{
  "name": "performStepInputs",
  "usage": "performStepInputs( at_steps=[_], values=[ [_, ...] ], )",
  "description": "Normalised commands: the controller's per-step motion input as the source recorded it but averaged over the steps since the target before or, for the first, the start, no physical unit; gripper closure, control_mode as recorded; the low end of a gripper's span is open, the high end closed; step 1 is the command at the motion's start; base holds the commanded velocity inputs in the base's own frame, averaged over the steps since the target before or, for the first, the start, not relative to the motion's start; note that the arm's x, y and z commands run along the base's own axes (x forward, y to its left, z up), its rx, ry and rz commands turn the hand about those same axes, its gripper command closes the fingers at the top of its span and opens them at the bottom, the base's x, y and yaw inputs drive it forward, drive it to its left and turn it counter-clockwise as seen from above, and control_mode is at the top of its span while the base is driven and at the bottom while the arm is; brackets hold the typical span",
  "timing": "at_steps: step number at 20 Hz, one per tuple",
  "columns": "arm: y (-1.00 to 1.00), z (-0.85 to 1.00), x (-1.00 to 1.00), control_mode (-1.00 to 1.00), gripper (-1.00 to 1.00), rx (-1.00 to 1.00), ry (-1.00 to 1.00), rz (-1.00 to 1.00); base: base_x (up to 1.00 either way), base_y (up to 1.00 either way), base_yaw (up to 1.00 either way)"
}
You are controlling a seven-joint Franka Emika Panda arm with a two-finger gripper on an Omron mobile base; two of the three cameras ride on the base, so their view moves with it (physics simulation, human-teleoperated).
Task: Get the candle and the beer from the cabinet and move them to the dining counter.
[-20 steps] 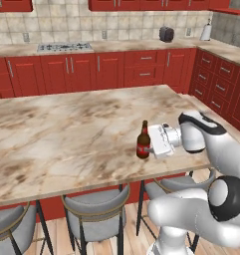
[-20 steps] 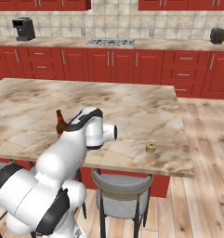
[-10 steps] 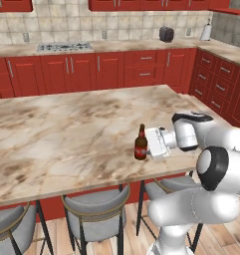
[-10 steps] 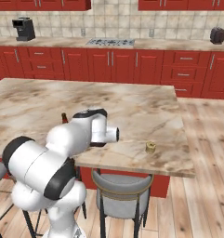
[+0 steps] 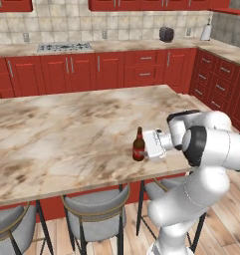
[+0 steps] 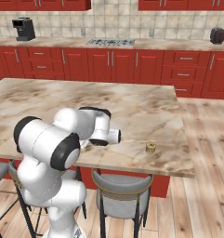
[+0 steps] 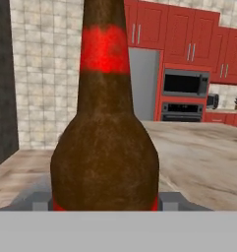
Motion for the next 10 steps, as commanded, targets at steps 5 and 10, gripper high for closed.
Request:
performStepInputs(
  at_steps=[5, 10],
  values=[
    [0.00, -0.25, 0.22, -1.00, 1.00, 0.00, 0.00, 0.00, 0.00, 0.00, 0.00],
    [0.00, -0.24, 0.20, -1.00, 1.00, 0.00, 0.00, 0.00, 0.00, 0.00, 0.00]
  ],
)
